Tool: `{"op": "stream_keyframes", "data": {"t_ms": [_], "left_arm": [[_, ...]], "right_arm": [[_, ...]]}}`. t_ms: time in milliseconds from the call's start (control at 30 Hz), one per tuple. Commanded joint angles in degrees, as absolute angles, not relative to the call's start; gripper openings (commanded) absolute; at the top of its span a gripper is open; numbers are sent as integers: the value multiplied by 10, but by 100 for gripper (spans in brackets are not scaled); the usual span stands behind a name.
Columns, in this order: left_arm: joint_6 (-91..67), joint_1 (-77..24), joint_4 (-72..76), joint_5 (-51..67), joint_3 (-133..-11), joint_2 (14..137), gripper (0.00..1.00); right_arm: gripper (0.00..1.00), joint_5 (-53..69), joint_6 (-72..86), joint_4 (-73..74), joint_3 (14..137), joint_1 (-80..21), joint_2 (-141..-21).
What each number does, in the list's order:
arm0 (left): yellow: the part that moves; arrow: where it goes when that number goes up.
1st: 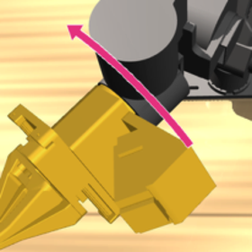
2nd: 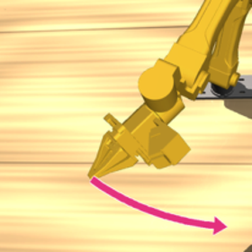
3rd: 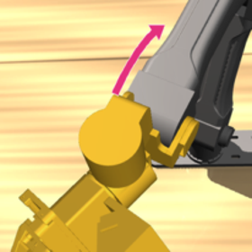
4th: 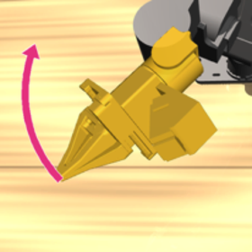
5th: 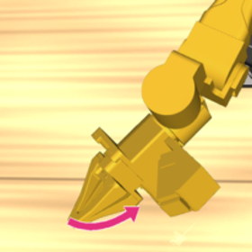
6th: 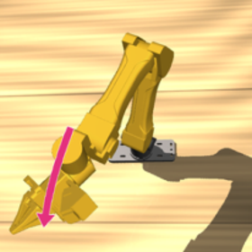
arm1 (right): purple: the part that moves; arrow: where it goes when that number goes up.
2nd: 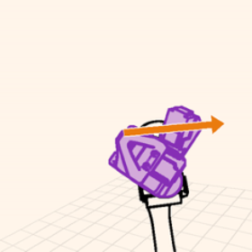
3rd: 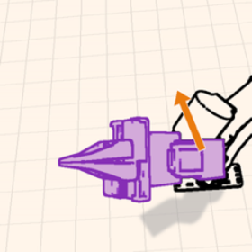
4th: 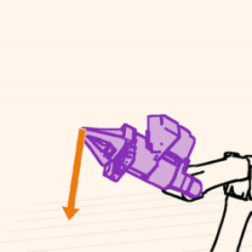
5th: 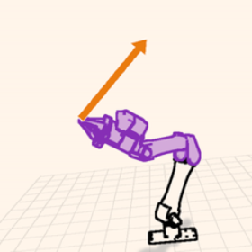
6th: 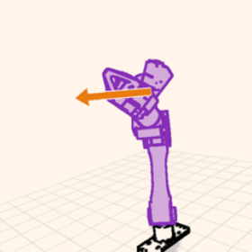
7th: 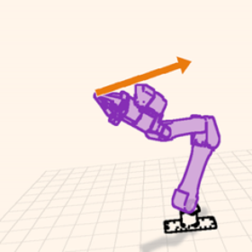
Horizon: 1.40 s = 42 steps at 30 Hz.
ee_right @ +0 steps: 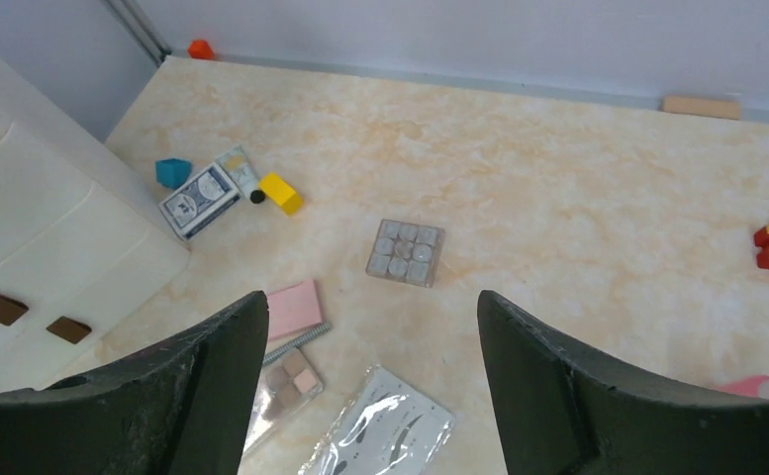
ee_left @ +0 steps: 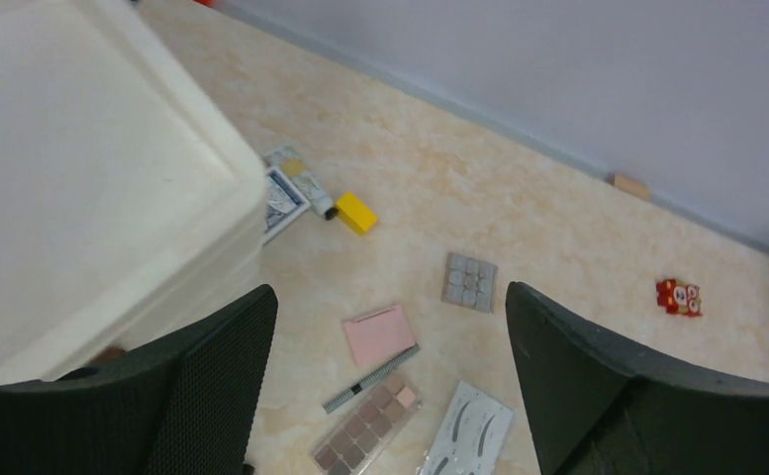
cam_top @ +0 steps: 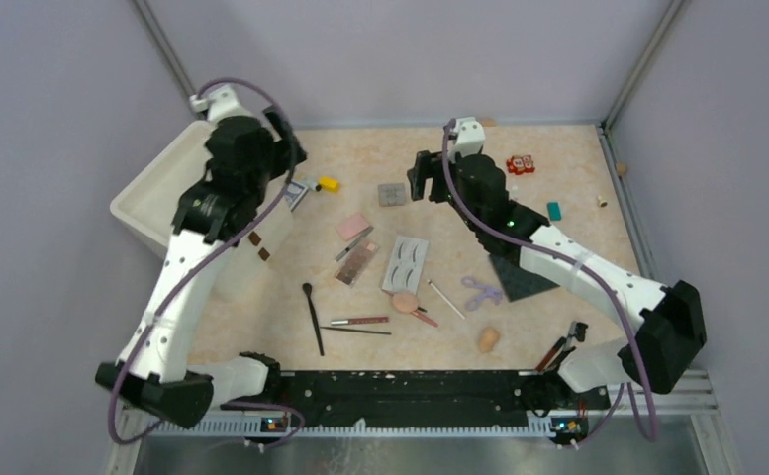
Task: Organize the makeup
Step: Move the makeup to the center of the board.
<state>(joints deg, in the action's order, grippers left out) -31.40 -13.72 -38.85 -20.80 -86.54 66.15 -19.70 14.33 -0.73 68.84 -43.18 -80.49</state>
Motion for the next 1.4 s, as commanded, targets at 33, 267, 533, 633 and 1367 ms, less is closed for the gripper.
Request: {"op": "stream_keyframes", "data": {"t_ms": [33, 267, 533, 633, 1367], "left_arm": [[-277, -251, -327, -369, -941, 789, 91], [-218, -252, -264, -381, -1014, 959, 91], [-225, -239, -278, -402, -1124, 1136, 96], [-251, -212, -299, -382, -1146, 1179, 95], [-305, -118, -304, -354, -1137, 1323, 84]], "right_arm": [[76, -242, 166, 21, 635, -427, -699], [76, -279, 168, 78, 573, -424, -632], [76, -271, 184, 98, 537, -418, -603], [76, -268, 186, 108, 530, -417, -598], [73, -217, 191, 98, 490, -416, -623]]}}
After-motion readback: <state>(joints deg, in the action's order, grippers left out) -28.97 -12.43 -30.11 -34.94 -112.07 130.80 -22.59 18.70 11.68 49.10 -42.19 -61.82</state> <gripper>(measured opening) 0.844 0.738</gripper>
